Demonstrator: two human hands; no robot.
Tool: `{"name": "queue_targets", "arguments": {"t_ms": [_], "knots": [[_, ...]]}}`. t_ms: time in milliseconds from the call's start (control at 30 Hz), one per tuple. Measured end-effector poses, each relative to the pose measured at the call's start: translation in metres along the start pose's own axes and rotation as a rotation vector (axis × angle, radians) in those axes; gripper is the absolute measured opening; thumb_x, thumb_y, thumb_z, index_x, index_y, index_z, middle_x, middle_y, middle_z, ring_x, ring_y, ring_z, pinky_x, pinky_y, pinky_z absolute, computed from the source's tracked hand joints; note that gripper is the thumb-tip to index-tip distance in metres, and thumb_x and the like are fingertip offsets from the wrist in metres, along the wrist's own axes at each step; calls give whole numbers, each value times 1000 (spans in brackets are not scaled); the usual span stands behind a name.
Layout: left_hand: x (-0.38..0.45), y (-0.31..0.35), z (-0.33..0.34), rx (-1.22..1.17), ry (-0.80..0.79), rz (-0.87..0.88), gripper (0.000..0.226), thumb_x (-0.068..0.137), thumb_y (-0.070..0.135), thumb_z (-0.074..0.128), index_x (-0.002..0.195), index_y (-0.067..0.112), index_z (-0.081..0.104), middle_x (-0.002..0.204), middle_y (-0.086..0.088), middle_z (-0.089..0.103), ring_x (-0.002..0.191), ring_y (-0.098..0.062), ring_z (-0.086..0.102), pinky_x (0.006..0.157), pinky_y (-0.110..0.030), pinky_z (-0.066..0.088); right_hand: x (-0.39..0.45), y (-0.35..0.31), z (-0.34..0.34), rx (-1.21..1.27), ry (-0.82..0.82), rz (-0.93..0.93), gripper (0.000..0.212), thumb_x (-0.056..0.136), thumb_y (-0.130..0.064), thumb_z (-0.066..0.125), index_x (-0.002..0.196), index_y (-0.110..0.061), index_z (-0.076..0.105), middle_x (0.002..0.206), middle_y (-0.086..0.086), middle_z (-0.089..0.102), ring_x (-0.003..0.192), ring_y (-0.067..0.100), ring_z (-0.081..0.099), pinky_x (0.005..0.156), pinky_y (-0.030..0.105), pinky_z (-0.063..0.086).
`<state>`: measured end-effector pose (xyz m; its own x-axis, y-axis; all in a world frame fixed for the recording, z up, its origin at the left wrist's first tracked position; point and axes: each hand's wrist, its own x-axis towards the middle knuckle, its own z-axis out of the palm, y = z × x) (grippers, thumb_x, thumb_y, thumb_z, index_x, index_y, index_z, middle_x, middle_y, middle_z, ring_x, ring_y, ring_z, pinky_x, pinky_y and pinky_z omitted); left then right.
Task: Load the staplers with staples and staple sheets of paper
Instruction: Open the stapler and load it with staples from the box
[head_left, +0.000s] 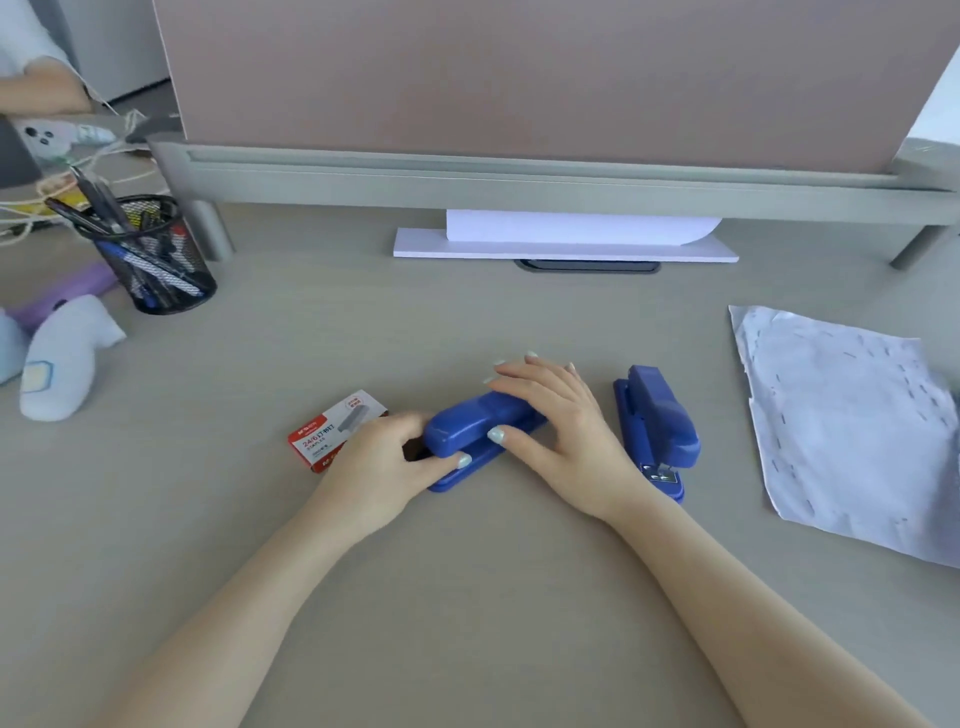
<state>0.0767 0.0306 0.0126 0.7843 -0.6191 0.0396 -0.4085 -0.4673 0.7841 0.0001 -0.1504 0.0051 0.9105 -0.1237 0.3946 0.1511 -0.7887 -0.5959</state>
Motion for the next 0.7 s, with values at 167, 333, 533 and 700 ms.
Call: {"name": "queue_targets", "arguments": {"t_ms": [167,333,533,700], "knots": [[-11,3,3,-6,41,14,8,77,28,68,80,26,60,73,2,62,71,-13,55,63,-23,42,-6,-7,4,-33,-54,-71,37,86,-38,56,121,-27,55,118,-12,57,116,9,47,112,45,25],[-16,3,4,-32,92,-47,19,74,29,70,75,20,52,74,3,59,70,-14,53,62,-28,38,-9,-13,7,-90,-6,-71,32,85,-28,62,116,-22,57,111,-6,60,104,12,51,108,35,33],[-9,4,2,-63,122,-51,15,74,24,71,77,15,59,76,2,64,73,-14,58,65,-26,42,-6,-19,2,-117,77,-52,29,87,-29,60,114,-19,57,110,-4,62,96,13,56,83,22,42],[-10,4,8,-78,145,-18,16,75,21,71,71,14,56,82,8,66,73,-6,56,61,-15,39,-6,-19,2,-8,149,43,29,90,-28,56,117,-17,54,112,-6,61,96,5,52,77,21,42]]}}
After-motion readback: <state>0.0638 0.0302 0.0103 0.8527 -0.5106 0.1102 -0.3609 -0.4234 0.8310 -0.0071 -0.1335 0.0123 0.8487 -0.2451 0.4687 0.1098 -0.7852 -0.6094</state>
